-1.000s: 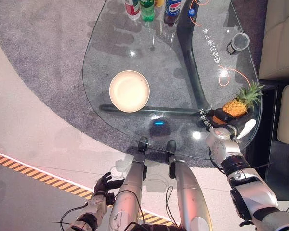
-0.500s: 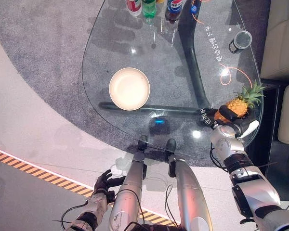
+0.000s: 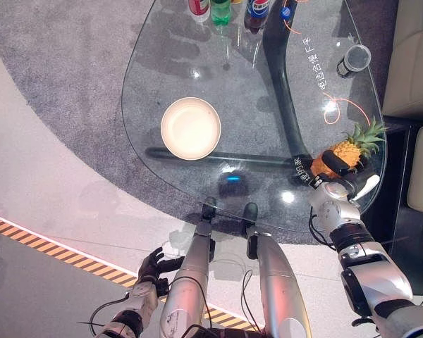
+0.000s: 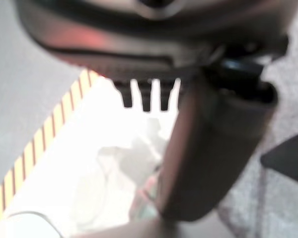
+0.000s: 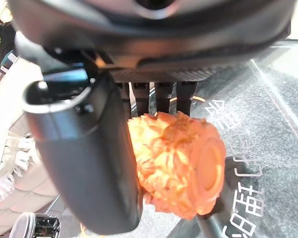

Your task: Pick up the fruit to the plate

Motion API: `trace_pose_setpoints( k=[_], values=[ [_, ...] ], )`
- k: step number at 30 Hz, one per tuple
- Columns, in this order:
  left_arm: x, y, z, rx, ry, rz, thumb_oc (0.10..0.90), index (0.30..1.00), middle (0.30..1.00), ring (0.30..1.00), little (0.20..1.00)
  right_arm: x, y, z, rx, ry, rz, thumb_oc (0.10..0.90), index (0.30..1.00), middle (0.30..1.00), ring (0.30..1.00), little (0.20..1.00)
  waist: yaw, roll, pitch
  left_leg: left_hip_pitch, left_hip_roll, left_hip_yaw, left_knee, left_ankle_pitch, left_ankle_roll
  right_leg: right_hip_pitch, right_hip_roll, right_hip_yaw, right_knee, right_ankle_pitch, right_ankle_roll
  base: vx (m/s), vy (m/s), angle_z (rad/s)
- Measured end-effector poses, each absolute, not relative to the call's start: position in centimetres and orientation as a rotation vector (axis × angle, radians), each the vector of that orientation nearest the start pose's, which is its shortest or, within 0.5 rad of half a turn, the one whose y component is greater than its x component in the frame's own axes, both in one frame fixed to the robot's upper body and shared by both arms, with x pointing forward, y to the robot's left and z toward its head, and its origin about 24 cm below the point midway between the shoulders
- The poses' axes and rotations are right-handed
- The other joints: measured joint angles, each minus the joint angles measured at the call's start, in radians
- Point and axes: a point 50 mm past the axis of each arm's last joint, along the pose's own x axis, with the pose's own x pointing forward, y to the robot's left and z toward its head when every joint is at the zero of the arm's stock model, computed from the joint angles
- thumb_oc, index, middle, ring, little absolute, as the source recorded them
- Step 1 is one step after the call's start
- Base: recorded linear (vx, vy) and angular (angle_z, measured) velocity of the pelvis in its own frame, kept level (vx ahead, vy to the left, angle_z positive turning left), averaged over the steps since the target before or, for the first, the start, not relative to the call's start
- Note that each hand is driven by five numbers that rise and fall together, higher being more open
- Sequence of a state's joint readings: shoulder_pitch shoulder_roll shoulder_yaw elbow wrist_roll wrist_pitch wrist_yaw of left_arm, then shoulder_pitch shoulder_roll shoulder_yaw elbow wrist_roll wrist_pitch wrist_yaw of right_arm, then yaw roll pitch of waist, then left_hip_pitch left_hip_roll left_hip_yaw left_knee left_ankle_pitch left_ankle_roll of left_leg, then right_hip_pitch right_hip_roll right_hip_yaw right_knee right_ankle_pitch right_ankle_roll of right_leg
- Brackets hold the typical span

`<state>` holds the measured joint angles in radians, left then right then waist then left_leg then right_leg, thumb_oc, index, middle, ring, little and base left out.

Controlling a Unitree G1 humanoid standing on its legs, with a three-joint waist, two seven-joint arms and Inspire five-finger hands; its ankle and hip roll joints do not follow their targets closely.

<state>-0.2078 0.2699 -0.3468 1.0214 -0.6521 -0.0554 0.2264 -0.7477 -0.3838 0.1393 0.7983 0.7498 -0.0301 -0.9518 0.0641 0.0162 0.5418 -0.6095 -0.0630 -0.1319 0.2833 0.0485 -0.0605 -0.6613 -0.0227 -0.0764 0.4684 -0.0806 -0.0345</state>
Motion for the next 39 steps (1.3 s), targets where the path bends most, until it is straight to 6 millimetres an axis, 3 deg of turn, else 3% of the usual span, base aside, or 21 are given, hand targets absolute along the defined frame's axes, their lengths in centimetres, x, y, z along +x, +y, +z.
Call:
trace_pose_setpoints(
  k=[17,25,31,33,36,39],
  values=[
    [21.1,21.1,-11.0,-0.072,0.778,0.323,0.800,0.900,0.900,0.900,0.900,35.9,-23.8,9.4,0.336,0.144,-0.904,0.100,0.300,0.300,0.300,0.200,0.007,0.001,0.000,0.004,0.001,-0.002,-0.003,0.005,0.002,0.001,0.002,0.000,-0.001,0.008,-0.001,0.00,0.000,0.00],
    [21.7,20.9,-10.5,-0.153,0.713,0.383,0.800,0.900,0.900,0.900,0.900,35.7,-19.3,10.6,0.419,0.069,-0.687,0.100,0.300,0.300,0.300,0.200,0.014,0.005,0.002,0.057,0.002,-0.002,-0.013,0.008,0.001,0.050,0.002,0.002,-0.006,0.004,-0.001,0.00,-0.001,0.00],
    [21.8,21.0,-10.4,-0.179,0.700,0.398,0.800,0.900,0.900,0.900,0.900,35.8,-19.0,11.0,0.422,0.055,-0.669,0.100,0.300,0.300,0.300,0.200,0.017,0.005,0.003,0.067,-0.002,-0.003,-0.022,0.007,0.007,0.058,-0.001,0.003,-0.013,-0.003,0.001,0.00,-0.023,0.02],
    [21.7,21.2,-10.2,-0.293,0.663,0.492,0.800,0.900,0.900,0.900,0.900,34.5,-18.8,10.9,0.442,0.032,-0.640,0.100,0.300,0.300,0.300,0.200,0.017,0.006,0.005,0.077,-0.002,-0.005,-0.021,0.012,0.008,0.072,0.000,0.001,-0.012,0.004,0.002,0.00,-0.017,0.01],
    [21.7,21.9,-9.9,-0.347,0.618,0.570,0.800,0.900,0.900,0.900,0.900,33.5,-18.1,10.1,0.427,0.031,-0.620,0.100,0.300,0.300,0.300,0.200,0.010,0.005,0.004,0.159,0.001,-0.007,-0.043,0.011,0.009,0.154,0.002,0.002,-0.036,-0.001,0.004,0.00,-0.022,-0.02],
    [22.4,22.1,-9.0,-0.395,0.538,0.589,0.800,0.900,0.900,0.900,0.900,33.3,-17.9,10.8,0.411,-0.012,-0.602,0.100,0.300,0.300,0.300,0.200,0.006,0.004,0.004,0.192,0.002,-0.010,-0.056,0.010,0.011,0.185,0.002,0.000,-0.047,-0.003,0.005,0.00,-0.035,0.02]
  ],
)
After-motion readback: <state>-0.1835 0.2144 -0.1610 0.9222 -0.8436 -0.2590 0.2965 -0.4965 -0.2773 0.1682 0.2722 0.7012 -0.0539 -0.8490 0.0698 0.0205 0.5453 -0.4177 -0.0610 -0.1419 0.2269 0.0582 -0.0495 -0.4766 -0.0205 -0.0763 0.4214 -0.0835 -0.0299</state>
